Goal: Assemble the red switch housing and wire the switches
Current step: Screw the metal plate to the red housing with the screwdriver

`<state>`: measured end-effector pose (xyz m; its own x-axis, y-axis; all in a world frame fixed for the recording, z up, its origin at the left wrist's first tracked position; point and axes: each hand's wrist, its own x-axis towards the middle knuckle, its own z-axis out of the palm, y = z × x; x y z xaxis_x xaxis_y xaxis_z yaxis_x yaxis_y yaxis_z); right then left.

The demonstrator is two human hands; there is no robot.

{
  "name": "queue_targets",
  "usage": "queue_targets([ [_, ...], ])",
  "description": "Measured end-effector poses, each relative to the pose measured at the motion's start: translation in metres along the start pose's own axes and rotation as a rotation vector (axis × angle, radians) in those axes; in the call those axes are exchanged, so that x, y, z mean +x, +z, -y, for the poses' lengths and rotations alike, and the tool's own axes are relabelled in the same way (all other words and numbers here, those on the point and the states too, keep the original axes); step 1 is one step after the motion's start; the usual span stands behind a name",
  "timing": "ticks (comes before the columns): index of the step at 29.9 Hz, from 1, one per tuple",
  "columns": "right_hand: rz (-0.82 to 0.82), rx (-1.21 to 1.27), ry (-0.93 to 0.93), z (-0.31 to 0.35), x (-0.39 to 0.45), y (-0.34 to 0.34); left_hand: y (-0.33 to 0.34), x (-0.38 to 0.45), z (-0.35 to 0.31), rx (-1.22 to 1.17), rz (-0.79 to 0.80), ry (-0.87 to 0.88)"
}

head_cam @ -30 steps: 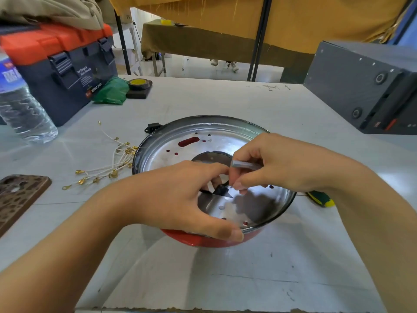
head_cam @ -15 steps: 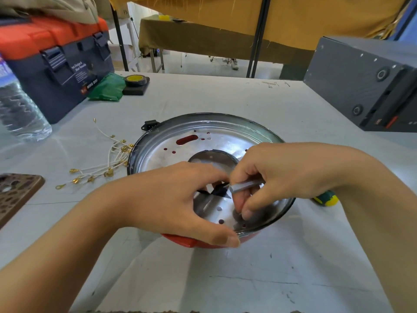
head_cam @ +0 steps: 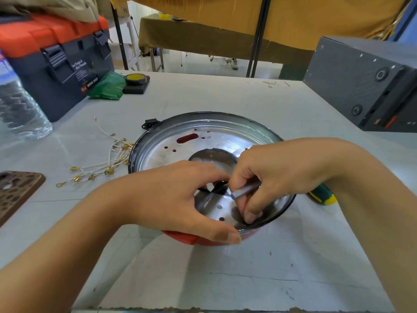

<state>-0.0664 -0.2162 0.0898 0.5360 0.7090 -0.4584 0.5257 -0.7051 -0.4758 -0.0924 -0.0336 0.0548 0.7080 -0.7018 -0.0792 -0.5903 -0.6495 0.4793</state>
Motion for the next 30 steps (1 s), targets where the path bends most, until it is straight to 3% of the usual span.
queue_targets([
  [30,0.018,0.007,0.028,0.0008,0.0018,0.0004,0.0002,0.0009,0.0001,-0.017,0.004,-0.011],
])
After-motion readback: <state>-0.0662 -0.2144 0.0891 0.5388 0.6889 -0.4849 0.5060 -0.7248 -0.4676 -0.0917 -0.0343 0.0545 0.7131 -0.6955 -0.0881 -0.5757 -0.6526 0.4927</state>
